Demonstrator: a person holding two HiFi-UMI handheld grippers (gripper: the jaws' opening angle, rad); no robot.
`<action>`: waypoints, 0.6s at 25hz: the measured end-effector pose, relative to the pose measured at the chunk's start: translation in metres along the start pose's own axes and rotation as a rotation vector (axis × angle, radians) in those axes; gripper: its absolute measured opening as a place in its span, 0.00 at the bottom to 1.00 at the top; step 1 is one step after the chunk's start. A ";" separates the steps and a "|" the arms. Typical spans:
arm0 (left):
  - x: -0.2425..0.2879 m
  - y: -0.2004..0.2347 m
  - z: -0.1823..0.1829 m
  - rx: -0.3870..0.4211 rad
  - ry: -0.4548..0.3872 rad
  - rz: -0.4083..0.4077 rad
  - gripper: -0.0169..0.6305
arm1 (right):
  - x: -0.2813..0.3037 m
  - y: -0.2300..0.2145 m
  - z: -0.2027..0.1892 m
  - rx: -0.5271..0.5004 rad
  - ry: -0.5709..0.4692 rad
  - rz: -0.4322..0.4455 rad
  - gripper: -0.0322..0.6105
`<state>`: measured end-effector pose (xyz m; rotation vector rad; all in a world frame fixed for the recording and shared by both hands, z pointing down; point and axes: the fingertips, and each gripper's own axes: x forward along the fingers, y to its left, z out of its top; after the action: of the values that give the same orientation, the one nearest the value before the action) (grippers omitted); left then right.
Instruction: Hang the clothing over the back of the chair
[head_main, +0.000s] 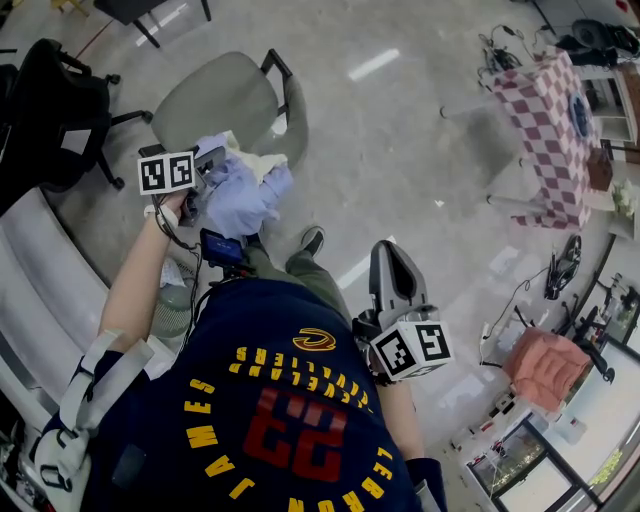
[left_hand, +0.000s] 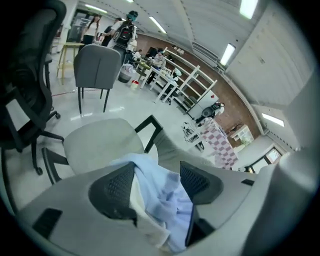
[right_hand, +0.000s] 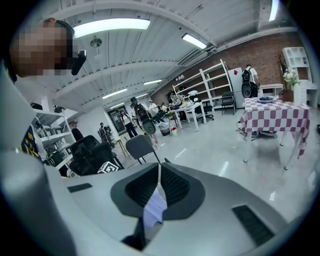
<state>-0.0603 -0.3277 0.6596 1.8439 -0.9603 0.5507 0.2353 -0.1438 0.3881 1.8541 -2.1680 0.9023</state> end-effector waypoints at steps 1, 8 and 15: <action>-0.005 0.001 0.003 -0.026 -0.015 -0.002 0.45 | 0.000 0.000 0.000 0.002 0.003 0.000 0.08; -0.039 -0.002 0.018 -0.101 -0.101 -0.045 0.45 | 0.007 0.003 0.001 -0.004 0.004 0.040 0.08; -0.085 -0.059 0.041 -0.174 -0.237 -0.267 0.44 | 0.016 0.010 0.004 -0.005 0.004 0.085 0.08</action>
<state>-0.0646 -0.3177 0.5490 1.8668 -0.8664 0.0845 0.2234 -0.1590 0.3895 1.7686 -2.2597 0.9148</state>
